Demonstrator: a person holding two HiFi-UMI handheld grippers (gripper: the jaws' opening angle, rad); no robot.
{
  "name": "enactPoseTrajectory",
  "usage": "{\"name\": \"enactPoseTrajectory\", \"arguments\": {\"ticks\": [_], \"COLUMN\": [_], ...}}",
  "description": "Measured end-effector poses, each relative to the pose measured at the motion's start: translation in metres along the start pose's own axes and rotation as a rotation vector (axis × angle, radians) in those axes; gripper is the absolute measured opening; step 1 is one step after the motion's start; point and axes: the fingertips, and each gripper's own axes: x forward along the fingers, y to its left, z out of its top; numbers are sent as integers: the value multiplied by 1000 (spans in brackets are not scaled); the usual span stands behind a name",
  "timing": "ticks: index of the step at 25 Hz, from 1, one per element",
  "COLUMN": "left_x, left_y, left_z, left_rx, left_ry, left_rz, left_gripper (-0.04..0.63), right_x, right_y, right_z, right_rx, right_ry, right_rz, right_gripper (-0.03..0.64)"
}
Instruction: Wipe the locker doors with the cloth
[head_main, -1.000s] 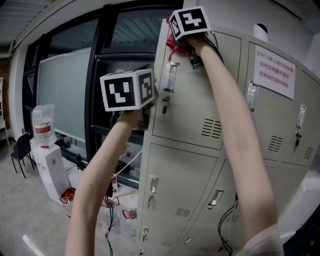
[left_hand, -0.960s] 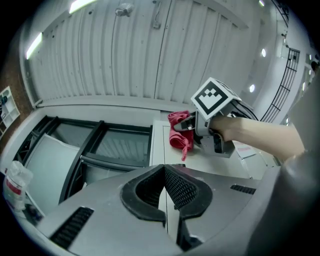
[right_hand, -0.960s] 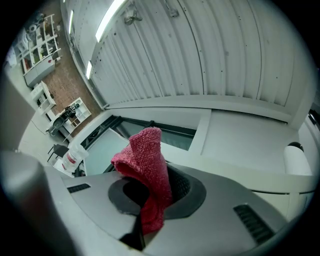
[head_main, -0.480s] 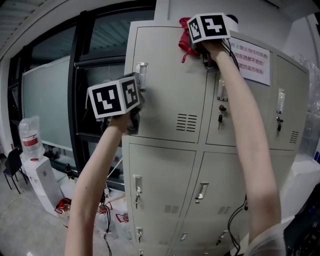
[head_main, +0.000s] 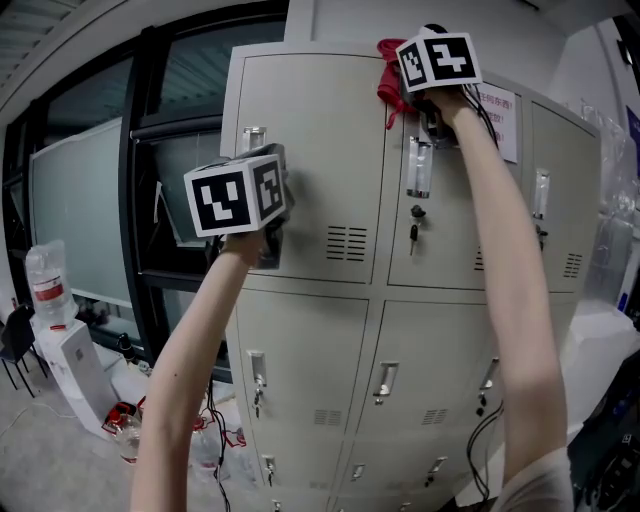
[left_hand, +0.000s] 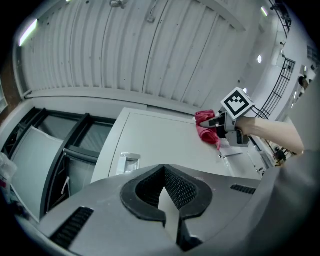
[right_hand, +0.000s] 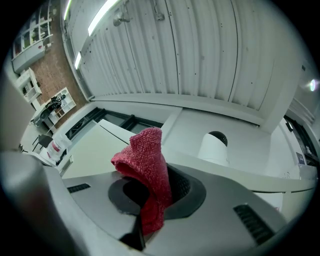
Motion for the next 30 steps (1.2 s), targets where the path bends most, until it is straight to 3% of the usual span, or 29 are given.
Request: {"name": "enactPoseTrajectory", "arguments": {"ticks": [7,10,16,20,24,30], "left_x": [0,0,-11,-17,-28,-36], "left_y": [-1,2,20,31,45,63], "left_z": [0,0,6,13,17,15], "left_rx": [-16,-8,16,22,66,64], "left_ry": [12,20,26,28,43,53], "left_rz": [14,21,50,62,79,97], "left_gripper": [15,15,16,16,15,15], "right_x": [1,-8,-11,0,17,47], "right_y": [2,7,81,151,206,253], "right_z": [4,20,63,78,79,72], "right_rx": [21,39,145,176,144,104], "right_ry": [10,-39,-178,-199,-163,-86], "right_rz": [-11,3,205,334,366,342], "right_gripper": [31,31,31,31,31,31]}}
